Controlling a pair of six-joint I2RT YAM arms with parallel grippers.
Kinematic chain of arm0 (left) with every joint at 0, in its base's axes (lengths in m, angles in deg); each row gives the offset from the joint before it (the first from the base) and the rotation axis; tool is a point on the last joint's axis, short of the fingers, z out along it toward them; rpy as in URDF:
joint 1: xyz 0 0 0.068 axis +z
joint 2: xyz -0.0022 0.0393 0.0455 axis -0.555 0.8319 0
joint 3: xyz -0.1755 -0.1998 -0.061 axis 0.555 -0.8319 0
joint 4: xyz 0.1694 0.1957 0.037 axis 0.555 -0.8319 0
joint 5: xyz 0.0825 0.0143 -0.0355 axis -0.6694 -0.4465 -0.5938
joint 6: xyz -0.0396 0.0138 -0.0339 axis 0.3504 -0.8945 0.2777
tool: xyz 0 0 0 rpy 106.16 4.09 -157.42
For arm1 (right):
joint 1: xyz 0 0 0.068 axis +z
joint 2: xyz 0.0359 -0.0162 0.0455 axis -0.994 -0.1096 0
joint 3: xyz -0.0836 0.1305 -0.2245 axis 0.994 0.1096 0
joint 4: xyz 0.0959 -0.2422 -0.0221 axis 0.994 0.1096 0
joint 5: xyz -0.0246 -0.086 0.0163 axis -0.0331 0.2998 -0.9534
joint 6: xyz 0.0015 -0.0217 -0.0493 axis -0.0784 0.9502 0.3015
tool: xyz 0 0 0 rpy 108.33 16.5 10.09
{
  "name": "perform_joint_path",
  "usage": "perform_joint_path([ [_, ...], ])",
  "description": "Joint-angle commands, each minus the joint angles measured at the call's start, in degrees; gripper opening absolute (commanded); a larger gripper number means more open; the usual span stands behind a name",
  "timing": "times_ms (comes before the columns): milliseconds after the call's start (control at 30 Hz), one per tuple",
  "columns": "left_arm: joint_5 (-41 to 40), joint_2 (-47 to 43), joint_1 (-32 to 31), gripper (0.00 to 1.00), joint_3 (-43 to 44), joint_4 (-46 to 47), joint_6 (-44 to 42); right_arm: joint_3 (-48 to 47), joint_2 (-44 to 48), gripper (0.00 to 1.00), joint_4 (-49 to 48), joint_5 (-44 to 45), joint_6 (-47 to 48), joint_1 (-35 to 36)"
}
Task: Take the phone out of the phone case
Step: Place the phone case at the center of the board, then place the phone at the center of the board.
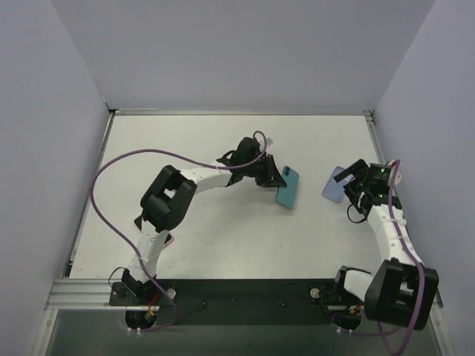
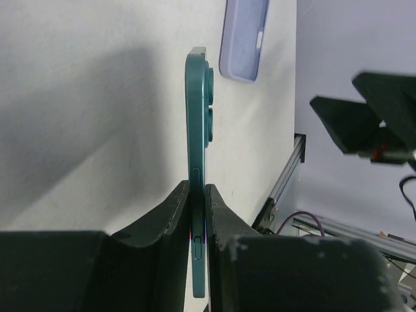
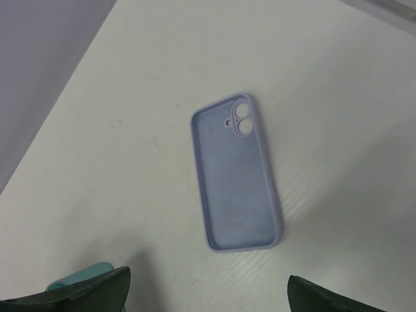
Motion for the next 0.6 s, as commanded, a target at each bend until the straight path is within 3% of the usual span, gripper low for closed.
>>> perform_joint_path([
  [0,3.54,5.84,0.28,0.0,9.71,7.89,4.22,4.41,8.71,1.0,6.92,2.48,2.11,0.38],
  [67,3.01,9.88,0.36,0.0,13.15,3.88,3.61,4.77,12.58,1.0,9.29,1.77,3.17,0.47],
  [100,2.31,11.37,0.36,0.11,18.83,0.71,2.39,5.38,14.86,1.0,10.26,0.81,3.95,0.56],
  [167,2.57,15.68,0.36,0.44,24.13,-7.79,1.68,5.82,16.72,1.0,11.41,-1.21,5.19,1.0],
  [200,2.05,16.48,0.19,0.71,27.11,-9.32,0.81,5.83,17.42,1.0,11.93,-2.09,6.41,1.17],
  [233,1.52,16.92,0.1,0.86,28.1,-10.64,0.19,5.04,17.43,1.0,13.68,-2.45,6.95,1.44],
  [267,0.99,16.66,-0.07,0.93,28.63,-13.0,-0.6,4.69,17.34,1.0,14.74,-2.36,7.47,2.05],
  [467,-8.84,8.68,-0.43,0.95,28.91,-27.22,-10.26,2.84,17.26,0.99,16.95,-0.79,9.41,6.35],
  [567,-17.97,1.04,-0.17,0.95,24.71,-33.74,-15.01,0.91,15.77,0.99,17.21,3.51,9.15,13.63],
])
